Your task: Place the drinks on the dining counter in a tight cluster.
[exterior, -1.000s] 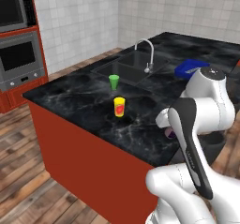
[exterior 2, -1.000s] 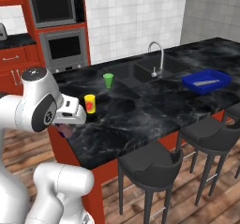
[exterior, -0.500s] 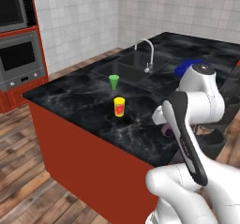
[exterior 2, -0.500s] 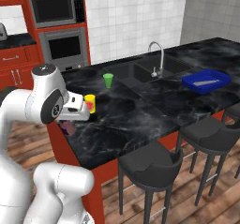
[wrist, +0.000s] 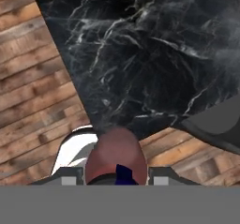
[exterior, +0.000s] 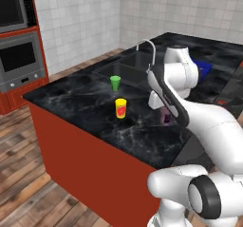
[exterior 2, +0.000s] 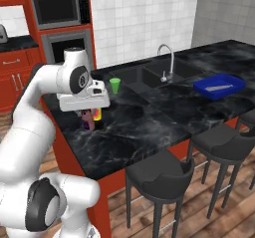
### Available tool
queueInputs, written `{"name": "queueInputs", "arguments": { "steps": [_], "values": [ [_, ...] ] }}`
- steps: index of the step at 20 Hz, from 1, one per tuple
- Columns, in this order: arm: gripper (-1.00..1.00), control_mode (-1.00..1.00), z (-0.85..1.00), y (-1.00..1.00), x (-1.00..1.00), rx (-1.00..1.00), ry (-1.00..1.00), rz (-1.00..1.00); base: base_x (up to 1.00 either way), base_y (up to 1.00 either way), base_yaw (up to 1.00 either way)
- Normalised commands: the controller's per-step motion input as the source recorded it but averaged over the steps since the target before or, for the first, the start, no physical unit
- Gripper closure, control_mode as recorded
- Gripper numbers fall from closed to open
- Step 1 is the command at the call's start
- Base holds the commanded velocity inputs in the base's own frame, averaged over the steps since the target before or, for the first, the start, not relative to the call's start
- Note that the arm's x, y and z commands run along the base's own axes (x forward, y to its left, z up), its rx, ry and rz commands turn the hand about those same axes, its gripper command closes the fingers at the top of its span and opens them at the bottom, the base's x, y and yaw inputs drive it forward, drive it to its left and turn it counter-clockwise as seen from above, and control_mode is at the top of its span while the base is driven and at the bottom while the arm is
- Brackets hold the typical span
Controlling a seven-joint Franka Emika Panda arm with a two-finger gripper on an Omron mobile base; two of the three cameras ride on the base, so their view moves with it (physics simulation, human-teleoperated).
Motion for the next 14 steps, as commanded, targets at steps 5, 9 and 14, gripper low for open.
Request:
{"name": "queueInputs", "arguments": {
  "steps": [5, 9, 14],
  "values": [
    [1.00, -1.00, -0.05, -0.47, 0.80, -0.02, 0.05, 0.04, 0.00, 0.00, 0.00],
    [1.00, -1.00, -0.40, -0.19, 0.61, 0.01, -0.10, 0.01, 0.00, 0.00, 0.00],
    [1.00, -1.00, -0.67, -0.04, 0.42, 0.02, -0.07, 0.00, 0.00, 0.00, 0.00]
  ]
}}
